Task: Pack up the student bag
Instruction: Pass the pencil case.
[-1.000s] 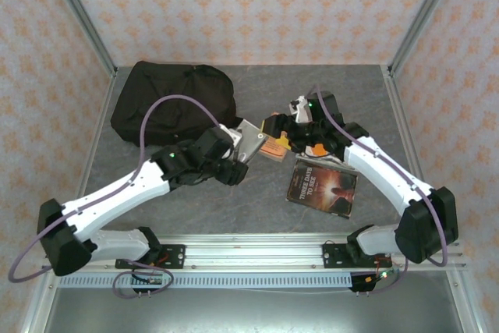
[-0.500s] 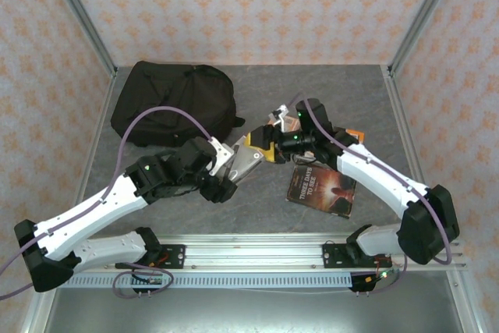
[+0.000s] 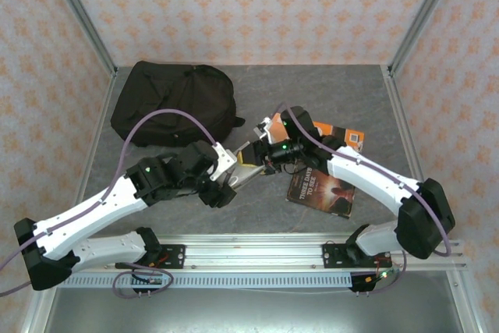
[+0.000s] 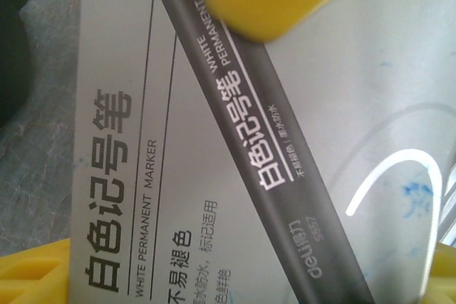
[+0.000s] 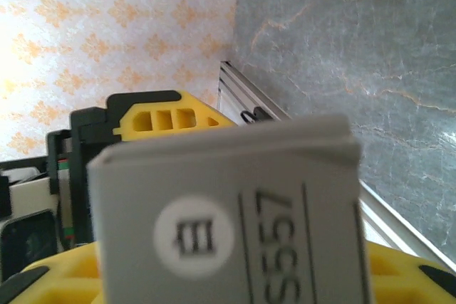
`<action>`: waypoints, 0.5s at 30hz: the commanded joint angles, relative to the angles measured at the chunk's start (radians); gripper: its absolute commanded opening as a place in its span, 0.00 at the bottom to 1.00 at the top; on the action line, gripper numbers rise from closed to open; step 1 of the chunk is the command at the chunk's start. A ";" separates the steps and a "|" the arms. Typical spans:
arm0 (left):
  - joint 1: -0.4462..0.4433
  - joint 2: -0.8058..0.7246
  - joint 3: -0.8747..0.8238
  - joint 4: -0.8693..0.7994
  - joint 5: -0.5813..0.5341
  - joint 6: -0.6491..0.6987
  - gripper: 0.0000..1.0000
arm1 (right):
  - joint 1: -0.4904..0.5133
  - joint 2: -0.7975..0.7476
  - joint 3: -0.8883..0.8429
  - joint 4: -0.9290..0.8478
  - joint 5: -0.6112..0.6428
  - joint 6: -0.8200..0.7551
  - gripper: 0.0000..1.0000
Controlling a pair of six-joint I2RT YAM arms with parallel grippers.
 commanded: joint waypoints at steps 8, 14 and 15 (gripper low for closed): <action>-0.019 -0.024 -0.007 -0.005 -0.032 0.027 0.75 | -0.022 -0.023 -0.012 0.038 0.066 0.046 0.20; -0.019 -0.063 0.008 -0.023 -0.082 -0.041 0.92 | -0.083 -0.063 -0.093 0.148 0.092 0.145 0.19; -0.019 -0.070 0.019 -0.032 -0.098 -0.052 0.93 | -0.094 -0.077 -0.100 0.141 0.103 0.142 0.20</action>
